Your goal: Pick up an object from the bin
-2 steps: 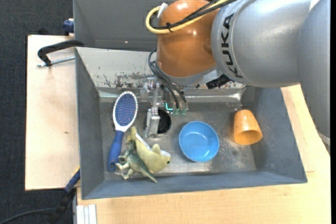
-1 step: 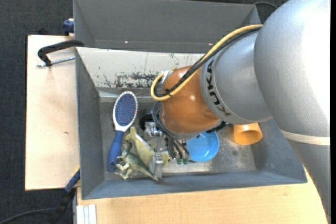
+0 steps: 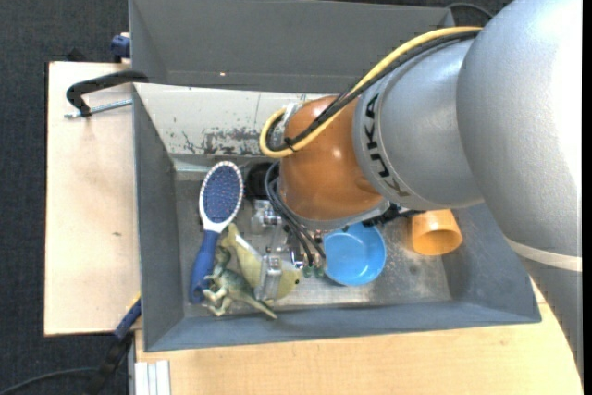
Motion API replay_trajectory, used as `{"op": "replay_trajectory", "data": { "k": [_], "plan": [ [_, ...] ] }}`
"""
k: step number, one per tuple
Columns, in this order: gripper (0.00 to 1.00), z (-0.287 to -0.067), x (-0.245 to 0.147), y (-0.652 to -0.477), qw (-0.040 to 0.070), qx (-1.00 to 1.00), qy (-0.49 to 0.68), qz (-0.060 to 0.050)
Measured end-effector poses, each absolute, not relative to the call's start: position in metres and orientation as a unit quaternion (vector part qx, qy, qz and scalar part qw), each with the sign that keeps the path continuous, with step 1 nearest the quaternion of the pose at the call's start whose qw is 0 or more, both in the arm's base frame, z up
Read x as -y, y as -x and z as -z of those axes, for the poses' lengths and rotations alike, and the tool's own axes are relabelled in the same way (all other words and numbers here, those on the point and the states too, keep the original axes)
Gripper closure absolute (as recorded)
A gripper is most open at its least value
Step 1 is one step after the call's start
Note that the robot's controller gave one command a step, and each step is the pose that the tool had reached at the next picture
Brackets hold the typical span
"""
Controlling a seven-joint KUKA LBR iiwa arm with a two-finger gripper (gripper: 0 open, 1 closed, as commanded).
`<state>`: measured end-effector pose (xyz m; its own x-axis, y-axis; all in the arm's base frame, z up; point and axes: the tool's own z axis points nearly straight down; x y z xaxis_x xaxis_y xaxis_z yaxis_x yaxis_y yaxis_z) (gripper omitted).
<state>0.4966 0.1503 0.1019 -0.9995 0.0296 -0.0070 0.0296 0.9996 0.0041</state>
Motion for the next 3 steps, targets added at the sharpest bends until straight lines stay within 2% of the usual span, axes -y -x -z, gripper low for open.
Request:
{"op": "replay_trajectory", "data": {
  "k": [1, 2, 3],
  "plan": [
    [0.0, -0.1, -0.133, -0.492, 0.0, -0.991, -0.137, 0.0],
    [0.0, -0.07, -0.135, -0.491, -0.002, -0.985, -0.172, 0.0],
    [0.0, -0.071, -0.136, -0.491, -0.001, -0.985, -0.172, -0.001]
  ]
}}
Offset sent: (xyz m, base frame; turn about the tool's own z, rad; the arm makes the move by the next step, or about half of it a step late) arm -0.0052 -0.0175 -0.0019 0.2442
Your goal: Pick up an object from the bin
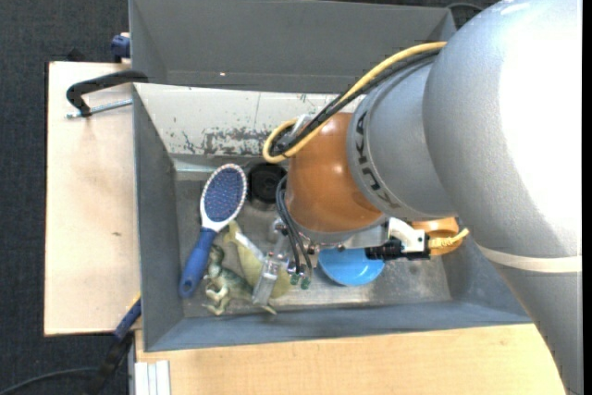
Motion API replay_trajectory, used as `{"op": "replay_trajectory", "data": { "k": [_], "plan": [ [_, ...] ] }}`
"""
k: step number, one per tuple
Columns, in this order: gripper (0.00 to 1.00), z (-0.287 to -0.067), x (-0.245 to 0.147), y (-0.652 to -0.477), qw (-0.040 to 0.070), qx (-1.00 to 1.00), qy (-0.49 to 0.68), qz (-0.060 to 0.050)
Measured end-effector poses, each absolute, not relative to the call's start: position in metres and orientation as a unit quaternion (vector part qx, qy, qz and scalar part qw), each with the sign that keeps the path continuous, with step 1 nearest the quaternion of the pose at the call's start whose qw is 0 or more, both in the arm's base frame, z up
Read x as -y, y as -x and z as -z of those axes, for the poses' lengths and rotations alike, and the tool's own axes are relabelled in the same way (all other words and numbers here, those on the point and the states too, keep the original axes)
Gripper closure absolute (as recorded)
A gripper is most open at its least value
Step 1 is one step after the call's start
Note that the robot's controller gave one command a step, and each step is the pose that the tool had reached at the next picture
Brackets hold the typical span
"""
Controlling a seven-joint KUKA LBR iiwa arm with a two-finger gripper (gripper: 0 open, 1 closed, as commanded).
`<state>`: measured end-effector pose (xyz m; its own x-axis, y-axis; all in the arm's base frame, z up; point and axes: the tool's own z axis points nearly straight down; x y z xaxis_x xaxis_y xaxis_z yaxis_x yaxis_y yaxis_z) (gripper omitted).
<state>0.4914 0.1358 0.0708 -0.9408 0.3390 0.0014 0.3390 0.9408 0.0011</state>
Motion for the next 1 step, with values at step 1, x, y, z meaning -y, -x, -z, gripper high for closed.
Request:
{"op": "replay_trajectory", "data": {
  "k": [1],
  "plan": [
    [1.0, -0.0722, -0.1368, -0.4905, 0.003, 0.985, 0.171, 0.001]
  ]
}}
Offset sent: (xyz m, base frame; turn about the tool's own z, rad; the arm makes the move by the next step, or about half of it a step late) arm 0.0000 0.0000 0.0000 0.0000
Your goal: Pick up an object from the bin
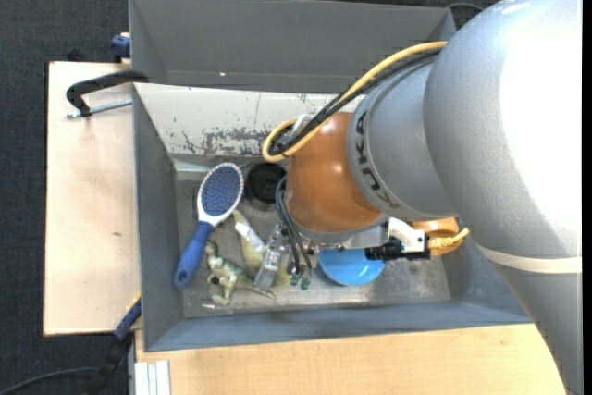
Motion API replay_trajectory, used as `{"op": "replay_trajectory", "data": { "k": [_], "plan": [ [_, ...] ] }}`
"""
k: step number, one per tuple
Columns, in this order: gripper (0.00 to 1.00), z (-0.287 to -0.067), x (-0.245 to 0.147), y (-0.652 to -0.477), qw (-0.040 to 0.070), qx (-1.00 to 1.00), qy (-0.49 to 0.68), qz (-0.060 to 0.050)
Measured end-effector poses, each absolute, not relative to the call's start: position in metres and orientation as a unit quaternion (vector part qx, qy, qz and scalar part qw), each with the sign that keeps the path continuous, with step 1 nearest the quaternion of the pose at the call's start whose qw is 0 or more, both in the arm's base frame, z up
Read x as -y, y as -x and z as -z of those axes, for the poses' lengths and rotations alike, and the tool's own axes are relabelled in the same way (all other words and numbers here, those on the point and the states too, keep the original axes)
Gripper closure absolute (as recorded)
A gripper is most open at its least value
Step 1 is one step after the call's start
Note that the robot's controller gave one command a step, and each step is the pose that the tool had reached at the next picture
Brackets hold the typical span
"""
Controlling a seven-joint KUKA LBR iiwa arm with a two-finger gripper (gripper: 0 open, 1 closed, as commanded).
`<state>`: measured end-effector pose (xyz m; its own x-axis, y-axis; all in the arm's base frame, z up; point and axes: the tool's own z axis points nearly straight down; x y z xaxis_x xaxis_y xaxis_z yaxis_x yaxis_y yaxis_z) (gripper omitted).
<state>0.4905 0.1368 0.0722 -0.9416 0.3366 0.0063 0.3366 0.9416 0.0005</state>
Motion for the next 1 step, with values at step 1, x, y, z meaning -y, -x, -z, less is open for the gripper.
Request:
{"op": "replay_trajectory", "data": {
  "k": [1],
  "plan": [
    [1.0, -0.1484, -0.1378, -0.4931, -0.005, 0.985, 0.17, 0.003]
  ]
}}
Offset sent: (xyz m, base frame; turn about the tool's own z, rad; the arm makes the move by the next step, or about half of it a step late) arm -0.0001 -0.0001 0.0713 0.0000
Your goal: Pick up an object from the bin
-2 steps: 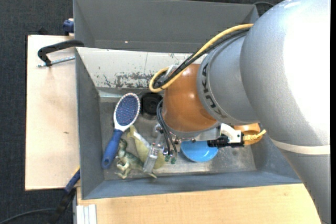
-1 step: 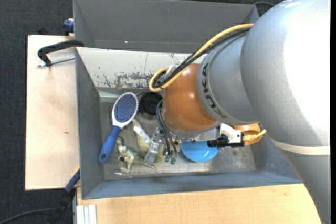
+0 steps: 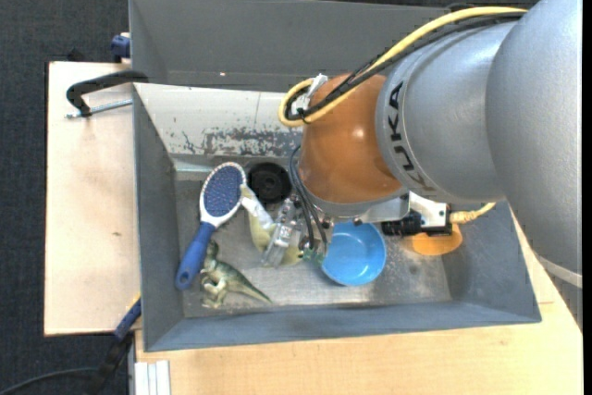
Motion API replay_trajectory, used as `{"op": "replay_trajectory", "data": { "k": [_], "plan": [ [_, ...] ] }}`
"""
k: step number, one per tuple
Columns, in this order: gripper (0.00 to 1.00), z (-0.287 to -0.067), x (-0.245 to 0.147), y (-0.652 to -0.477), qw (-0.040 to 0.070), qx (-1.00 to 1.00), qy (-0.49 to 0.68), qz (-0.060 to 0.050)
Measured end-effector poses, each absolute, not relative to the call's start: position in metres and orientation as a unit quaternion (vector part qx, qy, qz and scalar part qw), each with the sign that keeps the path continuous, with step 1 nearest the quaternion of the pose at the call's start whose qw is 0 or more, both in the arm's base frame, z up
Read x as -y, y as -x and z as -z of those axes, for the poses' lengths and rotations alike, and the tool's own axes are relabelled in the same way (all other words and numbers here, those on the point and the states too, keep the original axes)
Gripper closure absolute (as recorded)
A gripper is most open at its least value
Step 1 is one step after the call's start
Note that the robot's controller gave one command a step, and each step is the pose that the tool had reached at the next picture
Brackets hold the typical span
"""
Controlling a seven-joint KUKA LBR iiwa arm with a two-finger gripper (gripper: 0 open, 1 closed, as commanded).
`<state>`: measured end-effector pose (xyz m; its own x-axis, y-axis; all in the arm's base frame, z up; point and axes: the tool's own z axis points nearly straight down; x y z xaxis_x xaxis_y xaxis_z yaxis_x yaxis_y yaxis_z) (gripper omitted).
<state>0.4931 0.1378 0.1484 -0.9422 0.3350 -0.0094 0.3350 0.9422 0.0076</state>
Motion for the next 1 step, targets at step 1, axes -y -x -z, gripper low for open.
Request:
{"op": "replay_trajectory", "data": {
  "k": [1],
  "plan": [
    [1.0, -0.1873, -0.1389, -0.495, 0.004, -0.986, -0.169, -0.002]
  ]
}}
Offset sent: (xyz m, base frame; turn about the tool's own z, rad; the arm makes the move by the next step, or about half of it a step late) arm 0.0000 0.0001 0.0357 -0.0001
